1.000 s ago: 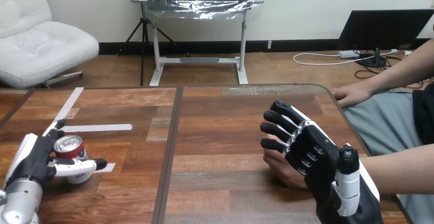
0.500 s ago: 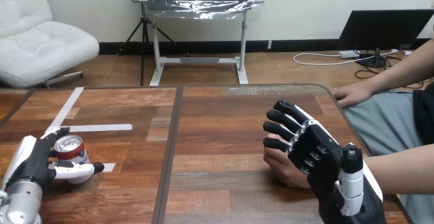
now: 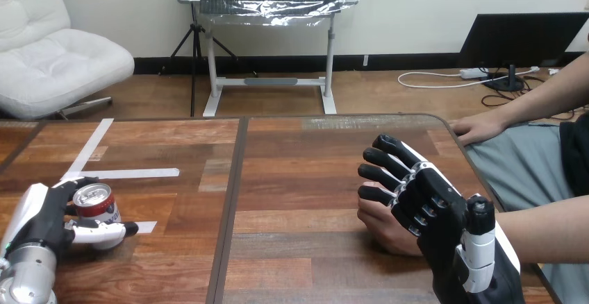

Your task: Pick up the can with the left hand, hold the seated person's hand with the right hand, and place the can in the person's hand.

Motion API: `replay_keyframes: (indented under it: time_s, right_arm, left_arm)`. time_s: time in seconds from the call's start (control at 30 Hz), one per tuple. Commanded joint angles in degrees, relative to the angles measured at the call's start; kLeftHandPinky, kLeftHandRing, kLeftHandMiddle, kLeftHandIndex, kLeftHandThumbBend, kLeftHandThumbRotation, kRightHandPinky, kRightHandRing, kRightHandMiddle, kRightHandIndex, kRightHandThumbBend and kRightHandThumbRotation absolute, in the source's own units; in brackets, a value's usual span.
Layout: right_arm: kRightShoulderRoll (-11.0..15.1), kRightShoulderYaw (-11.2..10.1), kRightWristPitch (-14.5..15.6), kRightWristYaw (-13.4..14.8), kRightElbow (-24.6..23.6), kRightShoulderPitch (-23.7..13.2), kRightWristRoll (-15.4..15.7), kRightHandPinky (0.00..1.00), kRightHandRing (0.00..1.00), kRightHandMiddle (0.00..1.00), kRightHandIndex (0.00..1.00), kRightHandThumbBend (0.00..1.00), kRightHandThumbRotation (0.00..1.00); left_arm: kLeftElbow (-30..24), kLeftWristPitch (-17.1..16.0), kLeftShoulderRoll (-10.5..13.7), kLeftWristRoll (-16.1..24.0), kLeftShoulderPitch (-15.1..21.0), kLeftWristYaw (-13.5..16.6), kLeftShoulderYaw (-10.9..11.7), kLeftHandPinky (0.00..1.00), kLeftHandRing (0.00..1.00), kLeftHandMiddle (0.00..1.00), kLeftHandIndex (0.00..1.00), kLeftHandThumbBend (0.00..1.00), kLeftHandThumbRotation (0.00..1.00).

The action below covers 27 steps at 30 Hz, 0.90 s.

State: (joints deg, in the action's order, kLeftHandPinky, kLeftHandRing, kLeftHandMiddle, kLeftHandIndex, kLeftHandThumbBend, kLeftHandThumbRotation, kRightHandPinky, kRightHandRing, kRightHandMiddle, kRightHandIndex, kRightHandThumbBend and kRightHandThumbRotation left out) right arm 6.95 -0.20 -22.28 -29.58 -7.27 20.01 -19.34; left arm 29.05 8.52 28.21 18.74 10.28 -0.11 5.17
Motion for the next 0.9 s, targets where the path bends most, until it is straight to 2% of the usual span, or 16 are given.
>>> replay_keyframes:
  time_s: [0.0, 0.57, 0.87]
  right_arm:
    - [-0.01, -0.05, -1.09, 0.1, -1.38, -2.98, -0.17, 0.81, 0.86, 0.88, 0.89, 0.93, 1.0]
    - [-0.01, 0.06, -0.82, 0.65, -1.59, -3.08, 0.18, 0.81, 0.86, 0.88, 0.88, 0.95, 1.0]
    - [0.04, 0.03, -0.94, 0.35, -1.32, -3.32, -0.19, 0.81, 0.86, 0.88, 0.88, 0.94, 1.0]
  left_arm:
    - [-2.98, 0.58, 1.77, 1.46, 4.55, 1.51, -0.81, 0.72, 0.8, 0.82, 0.8, 0.8, 0.0]
    - [-2.02, 0.42, 2.25, 3.54, 5.32, 3.24, -1.54, 0.69, 0.77, 0.79, 0.75, 0.81, 0.0]
    - [-2.66, 1.75, 2.29, 3.73, 5.49, 3.55, -1.88, 0.69, 0.77, 0.78, 0.73, 0.8, 0.0]
